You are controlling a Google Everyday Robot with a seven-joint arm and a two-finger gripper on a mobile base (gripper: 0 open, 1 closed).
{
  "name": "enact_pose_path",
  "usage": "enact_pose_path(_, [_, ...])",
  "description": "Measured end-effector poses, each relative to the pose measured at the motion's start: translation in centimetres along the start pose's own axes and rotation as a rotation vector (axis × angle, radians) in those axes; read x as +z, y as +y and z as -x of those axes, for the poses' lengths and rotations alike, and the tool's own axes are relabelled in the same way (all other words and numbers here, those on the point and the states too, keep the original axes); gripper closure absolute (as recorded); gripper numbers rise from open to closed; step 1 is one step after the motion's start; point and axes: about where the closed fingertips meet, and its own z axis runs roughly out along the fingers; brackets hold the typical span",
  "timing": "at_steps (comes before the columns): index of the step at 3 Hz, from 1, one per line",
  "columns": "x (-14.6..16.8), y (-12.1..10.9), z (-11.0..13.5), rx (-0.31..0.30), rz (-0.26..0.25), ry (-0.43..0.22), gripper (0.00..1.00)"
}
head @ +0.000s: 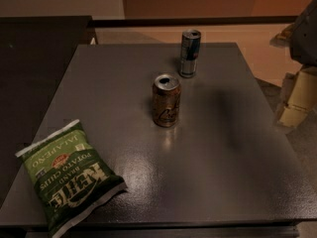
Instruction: Move orange can near green jalapeno chip bag
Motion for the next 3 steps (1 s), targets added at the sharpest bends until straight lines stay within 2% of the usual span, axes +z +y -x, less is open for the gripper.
enact_pose_path(1, [0.0, 0.0, 0.1, 0.001, -0.002, -0.002, 0.00])
enact_pose_path(2, [1.3, -0.4, 1.5, 0.026, -0.010, -0.052, 0.00])
enact_pose_path(3, [3.8, -1.3, 4.0, 0.081, -0.020, -0.152, 0.00])
